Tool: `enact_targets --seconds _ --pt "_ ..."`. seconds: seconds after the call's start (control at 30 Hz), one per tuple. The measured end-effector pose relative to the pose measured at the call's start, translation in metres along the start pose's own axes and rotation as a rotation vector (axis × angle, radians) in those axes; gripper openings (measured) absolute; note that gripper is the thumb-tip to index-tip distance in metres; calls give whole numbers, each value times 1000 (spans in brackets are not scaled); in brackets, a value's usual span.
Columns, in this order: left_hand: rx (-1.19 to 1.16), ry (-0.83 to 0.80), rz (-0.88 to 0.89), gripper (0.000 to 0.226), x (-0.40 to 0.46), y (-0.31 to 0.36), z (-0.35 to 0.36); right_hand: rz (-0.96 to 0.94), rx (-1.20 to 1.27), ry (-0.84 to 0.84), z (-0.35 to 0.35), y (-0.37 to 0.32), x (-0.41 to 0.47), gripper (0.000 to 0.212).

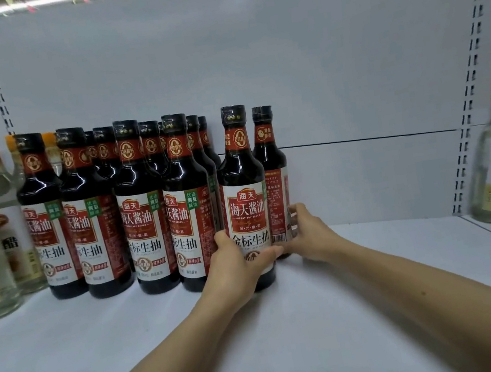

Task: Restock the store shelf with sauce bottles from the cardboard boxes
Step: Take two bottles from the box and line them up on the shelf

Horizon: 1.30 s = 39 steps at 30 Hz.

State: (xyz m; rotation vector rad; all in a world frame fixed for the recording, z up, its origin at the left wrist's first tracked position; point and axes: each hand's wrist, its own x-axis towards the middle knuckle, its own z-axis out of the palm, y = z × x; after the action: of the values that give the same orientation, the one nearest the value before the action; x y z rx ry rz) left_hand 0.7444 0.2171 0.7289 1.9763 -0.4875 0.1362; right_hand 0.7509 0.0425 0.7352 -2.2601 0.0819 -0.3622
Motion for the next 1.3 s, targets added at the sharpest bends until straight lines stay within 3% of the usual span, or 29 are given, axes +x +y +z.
enact_targets --seconds 0.1,0.2,0.3,0.4,0.47,0.53,0.63,1.0,1.3 --pt "-8 -6 5 72 1 -1 0 21 85 -197 -13 2 -1 70" --pt "-12 -7 13 72 0 -2 -1 55 230 -250 -18 11 3 65" --pt "-1 -5 10 71 -1 -2 -1 58 299 -161 -8 18 4 69" --pt "3 3 12 68 -1 -1 -1 5 59 18 9 14 6 65" --pt "5 6 12 69 -2 0 0 -23 -75 93 16 12 7 80" --pt "3 5 15 69 -3 0 0 -54 -94 31 11 10 9 77" --pt "14 -28 -10 69 -3 -3 1 -54 -42 -162 -11 12 5 47" --pt "19 -7 -107 75 17 -4 12 -128 -117 93 12 18 28 44" --pt "-25 38 -93 71 22 -7 15 -120 -109 140 24 22 52 48"
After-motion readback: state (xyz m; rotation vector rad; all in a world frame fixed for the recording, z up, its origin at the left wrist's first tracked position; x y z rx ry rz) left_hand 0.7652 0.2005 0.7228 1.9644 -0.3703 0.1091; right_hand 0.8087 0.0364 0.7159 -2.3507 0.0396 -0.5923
